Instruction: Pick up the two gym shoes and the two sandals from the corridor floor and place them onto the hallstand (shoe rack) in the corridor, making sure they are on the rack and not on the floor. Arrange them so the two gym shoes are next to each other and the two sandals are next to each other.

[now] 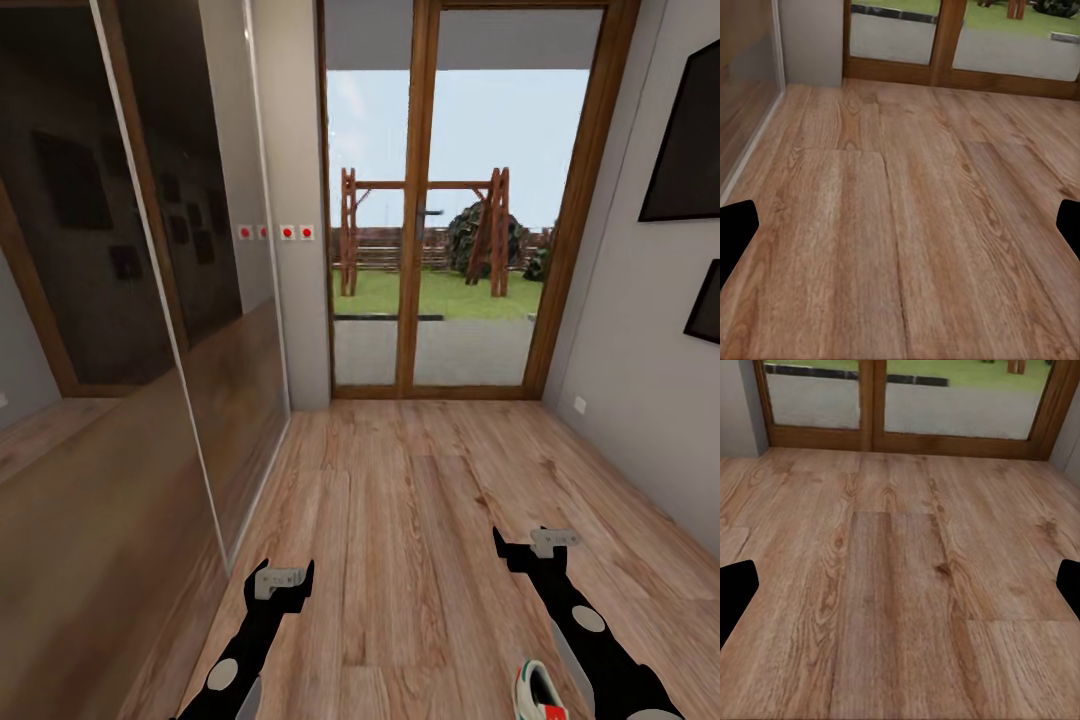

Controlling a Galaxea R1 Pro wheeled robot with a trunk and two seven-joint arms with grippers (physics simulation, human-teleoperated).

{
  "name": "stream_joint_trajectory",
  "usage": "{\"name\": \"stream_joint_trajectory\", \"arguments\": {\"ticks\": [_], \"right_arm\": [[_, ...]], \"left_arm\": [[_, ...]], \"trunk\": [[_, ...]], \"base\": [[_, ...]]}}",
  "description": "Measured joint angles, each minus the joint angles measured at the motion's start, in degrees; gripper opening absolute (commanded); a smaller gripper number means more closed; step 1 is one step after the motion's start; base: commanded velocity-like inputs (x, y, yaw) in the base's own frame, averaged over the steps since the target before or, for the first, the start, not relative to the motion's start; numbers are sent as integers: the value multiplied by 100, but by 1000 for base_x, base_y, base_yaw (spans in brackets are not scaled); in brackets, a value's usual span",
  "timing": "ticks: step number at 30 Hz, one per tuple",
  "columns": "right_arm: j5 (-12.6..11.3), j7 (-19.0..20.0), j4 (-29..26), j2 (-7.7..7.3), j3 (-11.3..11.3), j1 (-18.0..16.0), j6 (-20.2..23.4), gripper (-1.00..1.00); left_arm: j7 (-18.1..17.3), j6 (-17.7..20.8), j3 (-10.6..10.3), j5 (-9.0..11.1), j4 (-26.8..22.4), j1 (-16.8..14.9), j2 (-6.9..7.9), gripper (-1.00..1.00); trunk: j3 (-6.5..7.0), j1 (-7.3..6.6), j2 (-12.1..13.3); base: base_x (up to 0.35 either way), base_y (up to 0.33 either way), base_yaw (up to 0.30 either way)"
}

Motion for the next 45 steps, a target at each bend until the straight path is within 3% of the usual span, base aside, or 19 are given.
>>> {"name": "stream_joint_trajectory", "arguments": {"ticks": [45], "right_arm": [[0, 0, 8, 0, 0, 0, -1, 100]], "left_arm": [[0, 0, 8, 7, 0, 0, -1, 100]], "trunk": [[0, 1, 0]], "base": [[122, 6, 0]]}}
